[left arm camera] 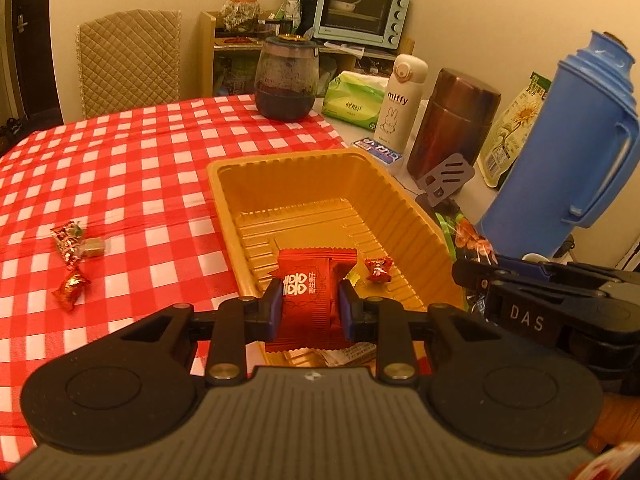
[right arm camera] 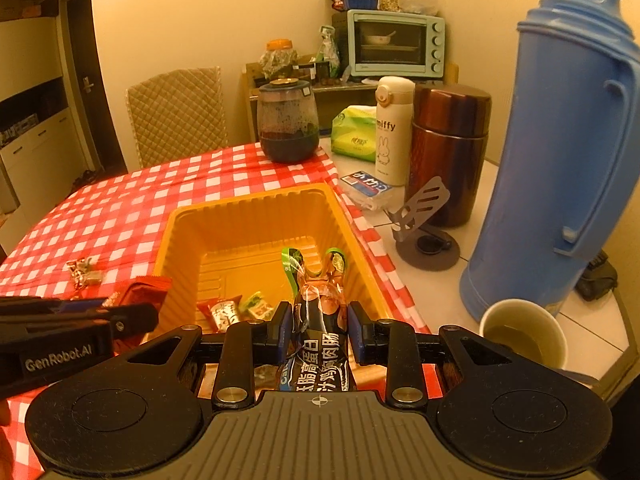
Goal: Organize snacks
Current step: 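Carry the red packet with the left gripper while the right carries the snack bar over the tray, then open both grippers to drop the red packet and snack bar into the tray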
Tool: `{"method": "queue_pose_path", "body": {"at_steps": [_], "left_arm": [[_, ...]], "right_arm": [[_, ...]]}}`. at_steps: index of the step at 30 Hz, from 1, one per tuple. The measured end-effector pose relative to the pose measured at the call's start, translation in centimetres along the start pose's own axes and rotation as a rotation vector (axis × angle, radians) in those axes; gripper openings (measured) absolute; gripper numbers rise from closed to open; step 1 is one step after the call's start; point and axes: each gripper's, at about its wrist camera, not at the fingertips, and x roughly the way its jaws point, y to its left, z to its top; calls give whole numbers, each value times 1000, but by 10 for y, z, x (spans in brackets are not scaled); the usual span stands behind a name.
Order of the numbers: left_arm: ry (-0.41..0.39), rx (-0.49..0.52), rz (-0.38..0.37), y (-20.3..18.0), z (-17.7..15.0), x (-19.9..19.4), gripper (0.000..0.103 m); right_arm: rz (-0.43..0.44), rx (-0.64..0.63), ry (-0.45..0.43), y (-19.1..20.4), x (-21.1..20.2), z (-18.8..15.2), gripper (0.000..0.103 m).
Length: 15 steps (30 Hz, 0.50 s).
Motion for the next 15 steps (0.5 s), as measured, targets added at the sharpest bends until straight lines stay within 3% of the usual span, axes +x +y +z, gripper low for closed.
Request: {"method": "queue_pose_path", "body": {"at_steps": [15], "left_arm": [[26,15,0,0,-4,48,26]], "right_arm": [[-1,-7,21,-8,41,6,30]]}}
